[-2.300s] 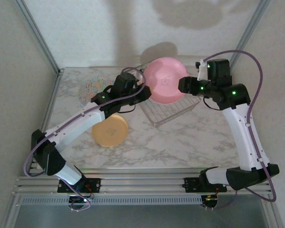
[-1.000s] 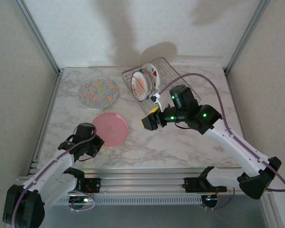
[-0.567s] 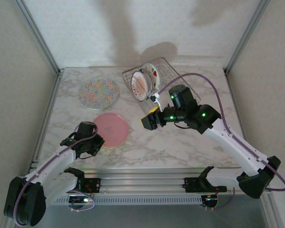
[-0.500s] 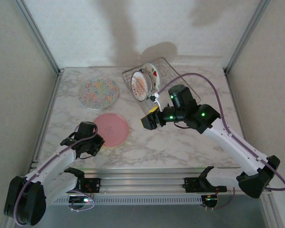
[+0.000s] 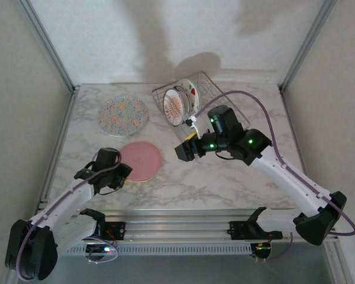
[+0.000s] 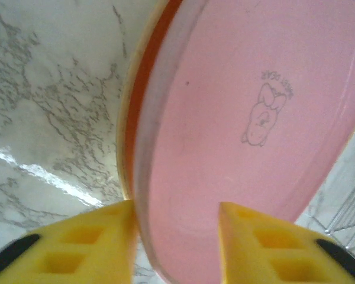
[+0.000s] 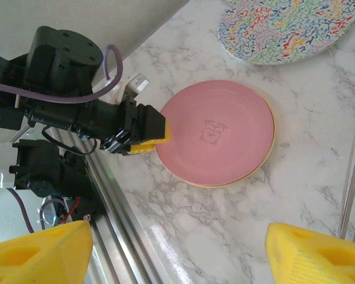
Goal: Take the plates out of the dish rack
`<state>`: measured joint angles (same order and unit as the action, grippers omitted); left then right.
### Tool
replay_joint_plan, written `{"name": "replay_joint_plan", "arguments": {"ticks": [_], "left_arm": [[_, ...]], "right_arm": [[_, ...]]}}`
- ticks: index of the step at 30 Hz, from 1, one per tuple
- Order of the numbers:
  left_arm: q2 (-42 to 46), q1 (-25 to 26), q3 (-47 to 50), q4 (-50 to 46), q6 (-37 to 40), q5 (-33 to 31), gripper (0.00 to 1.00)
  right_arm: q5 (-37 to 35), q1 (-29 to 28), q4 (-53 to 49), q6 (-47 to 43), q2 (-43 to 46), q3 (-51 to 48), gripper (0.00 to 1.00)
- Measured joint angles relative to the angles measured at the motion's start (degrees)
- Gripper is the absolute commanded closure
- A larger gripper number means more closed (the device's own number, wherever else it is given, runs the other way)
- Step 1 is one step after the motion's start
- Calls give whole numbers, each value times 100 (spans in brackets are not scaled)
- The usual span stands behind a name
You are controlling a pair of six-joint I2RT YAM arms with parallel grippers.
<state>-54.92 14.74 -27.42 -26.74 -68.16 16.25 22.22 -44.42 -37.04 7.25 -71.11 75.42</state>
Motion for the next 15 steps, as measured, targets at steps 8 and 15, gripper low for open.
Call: {"name": "replay_joint_plan", "arguments": {"ticks": [8,15], "left_arm": [[334,0,-101,-299,-42,7,36],[662,0,-457,-708,-157,-76,32]], "right_arm": [[-859,-9,-2,2,2,125,23],[-2140,555,48,243,-55,529,29]]}}
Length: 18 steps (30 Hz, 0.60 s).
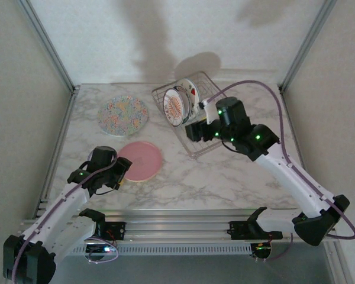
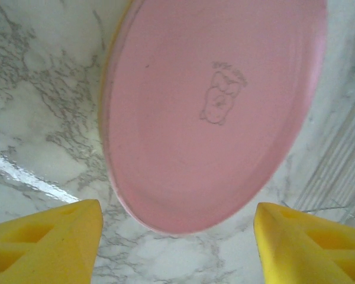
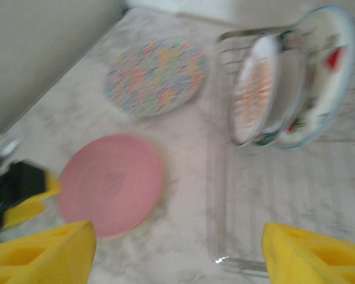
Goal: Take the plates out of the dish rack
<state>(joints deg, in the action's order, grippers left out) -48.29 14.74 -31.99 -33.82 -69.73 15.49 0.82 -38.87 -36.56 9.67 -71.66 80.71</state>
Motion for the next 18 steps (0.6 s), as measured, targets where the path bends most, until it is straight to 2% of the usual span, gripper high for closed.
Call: {"name": "replay_joint_plan", "arguments": {"ticks": [5,8,15,18], "left_arm": [[46,17,-769,-94,-35,-258,31],[-83,96,-1384,133,98,-356,32],[-1191,658,-3056,892,903,-393,32],[-1543,942,-3486,1174,1211,-400,32]], "right_arm": [[-122,949,243,192,-579,376,32],[-13,1311,367,208,-1134,592,34],[485,1703,463,149,-2557,1259,39],[640,1742,459,116,-3042,1609,40]]}}
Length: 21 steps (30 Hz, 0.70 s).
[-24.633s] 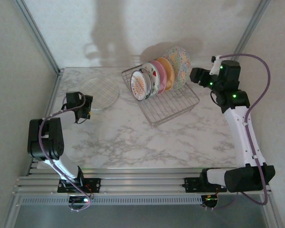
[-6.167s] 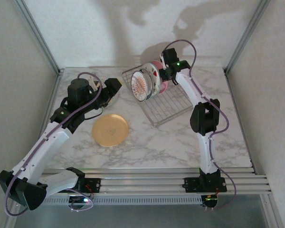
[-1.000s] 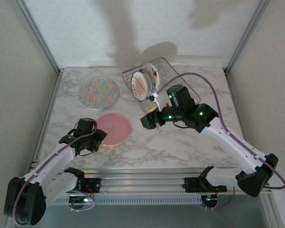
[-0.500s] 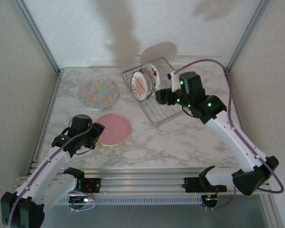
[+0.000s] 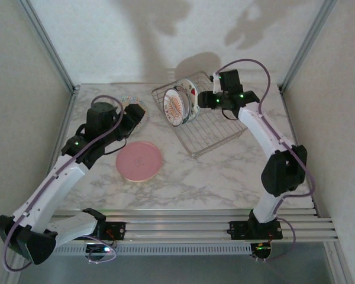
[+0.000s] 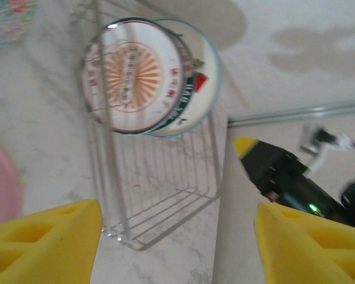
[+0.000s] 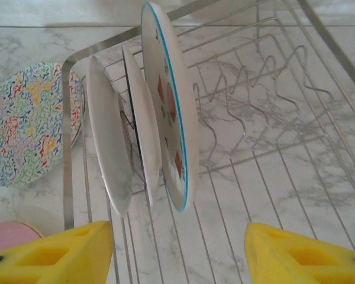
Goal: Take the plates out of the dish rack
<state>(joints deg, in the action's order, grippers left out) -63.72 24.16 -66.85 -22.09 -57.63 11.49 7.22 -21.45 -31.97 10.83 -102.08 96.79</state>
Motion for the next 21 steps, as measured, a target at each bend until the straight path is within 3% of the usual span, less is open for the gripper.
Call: {"name": "replay_joint_plan", "arguments": {"ticks": [11,21], "left_arm": [[-662,726,-815,544,922,4,33],[-758,848,-1217,601,1375,-17,33]], "right_arm": [[188,0,-107,-170,-1209,1176,54],[175,0,-282,-319,-1888,1786,62]]}}
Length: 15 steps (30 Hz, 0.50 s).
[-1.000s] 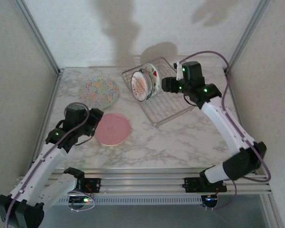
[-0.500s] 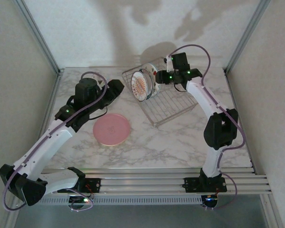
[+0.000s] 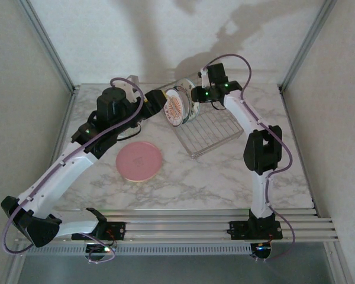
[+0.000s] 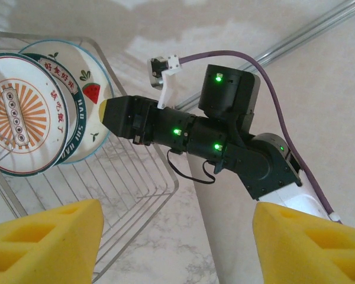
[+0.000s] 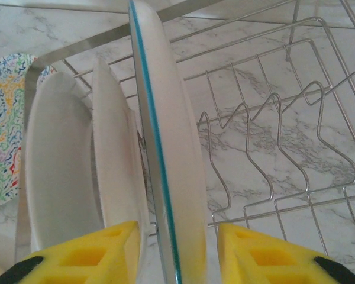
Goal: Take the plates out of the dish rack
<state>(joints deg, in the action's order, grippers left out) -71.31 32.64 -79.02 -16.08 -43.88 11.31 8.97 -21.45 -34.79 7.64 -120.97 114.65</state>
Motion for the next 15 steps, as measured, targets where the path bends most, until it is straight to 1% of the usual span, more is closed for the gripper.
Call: {"name": "replay_joint_plan", "arguments": {"ticks": [6,15], "left_arm": [[-2,7,0,0,48,-4,33],[0,28,0,7,85,-57,33]], "right_arm": [[-33,0,-101,-101,-280,284,68],[-33,-2,-118,-175,-535,400,79]]}}
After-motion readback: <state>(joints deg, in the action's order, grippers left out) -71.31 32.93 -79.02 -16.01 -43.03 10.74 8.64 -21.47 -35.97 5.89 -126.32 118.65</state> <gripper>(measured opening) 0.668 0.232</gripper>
